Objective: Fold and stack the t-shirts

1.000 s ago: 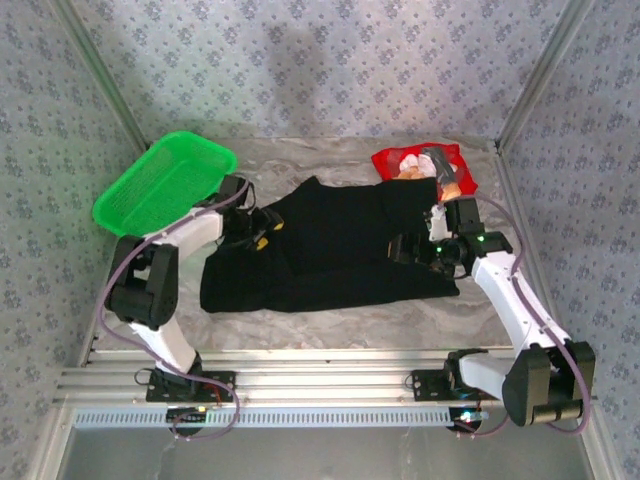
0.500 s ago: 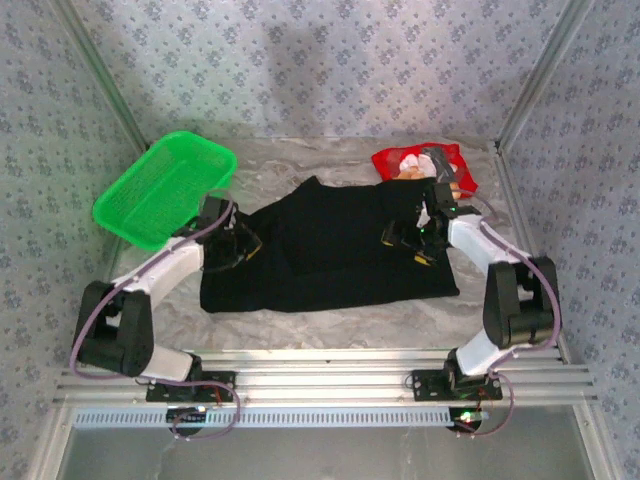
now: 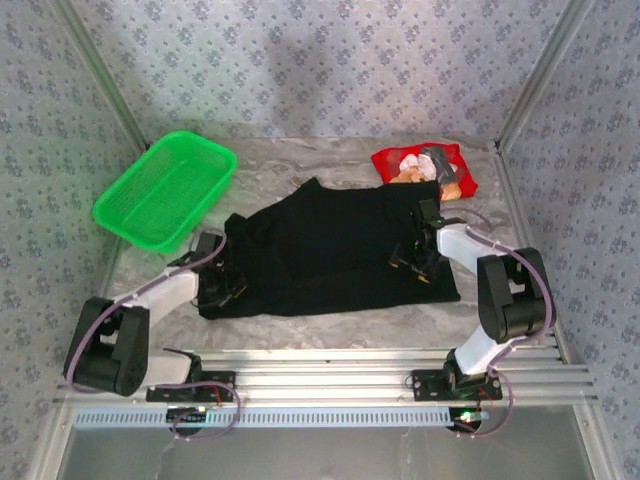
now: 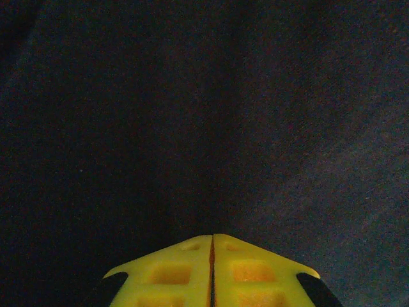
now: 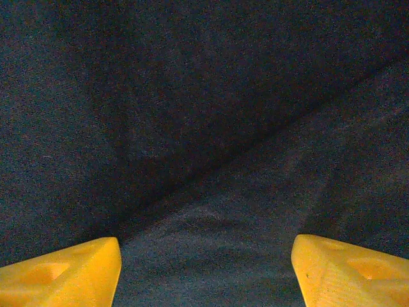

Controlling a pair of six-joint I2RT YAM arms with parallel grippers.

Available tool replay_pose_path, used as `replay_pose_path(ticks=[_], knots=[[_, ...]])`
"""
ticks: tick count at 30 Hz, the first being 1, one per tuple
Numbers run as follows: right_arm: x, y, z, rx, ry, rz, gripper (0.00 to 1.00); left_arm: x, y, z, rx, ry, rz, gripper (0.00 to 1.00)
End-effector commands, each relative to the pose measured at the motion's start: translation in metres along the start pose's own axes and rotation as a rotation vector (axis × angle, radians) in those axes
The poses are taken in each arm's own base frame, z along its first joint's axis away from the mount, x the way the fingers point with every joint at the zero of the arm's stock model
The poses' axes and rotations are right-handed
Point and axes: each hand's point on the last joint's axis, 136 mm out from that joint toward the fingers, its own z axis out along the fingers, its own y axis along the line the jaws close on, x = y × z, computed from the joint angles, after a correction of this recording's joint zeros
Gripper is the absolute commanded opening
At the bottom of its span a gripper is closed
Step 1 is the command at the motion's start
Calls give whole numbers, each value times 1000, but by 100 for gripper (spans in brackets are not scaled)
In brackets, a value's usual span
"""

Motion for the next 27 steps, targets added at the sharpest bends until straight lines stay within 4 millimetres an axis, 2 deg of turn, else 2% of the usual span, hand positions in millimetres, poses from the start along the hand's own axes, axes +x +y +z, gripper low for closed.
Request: replay_pose_path(ticks=[1,4,7,10,14,18,21,23,25,27], knots=[[29,-29,2,110,50,22,74,25,36,1,-87,63,-47,8],[38,-33,-3,110,30,28,75,37,45,-5,-89,78,-55,7],[40,-36,-9,102,8,37,75,37,48,-16,-73,49,-64,9],[34,-27,-17,60,-13,39,78,29,31,-29,10,7,-77,17],[10,-1,-42,-29,-73,-20,81,5,-8,-62,85,-64,-16,40],[-22,25,-81,-121,-156,-105,86,-30,-63,-102,162,-127,92,64],[-51,29,-103,-143,-172,-166,87,-61,-101,-117,202,-134,177,70],[-72,36,-114,-201,-146,-206,87,-81,-124,-119,219,-138,231,72],[-98,28,-115,-139,-147,-261,85,-98,-153,-117,272,-140,297,74],[-125,21,-114,-104,-169,-275,85,-107,-178,-112,324,-116,345,74]])
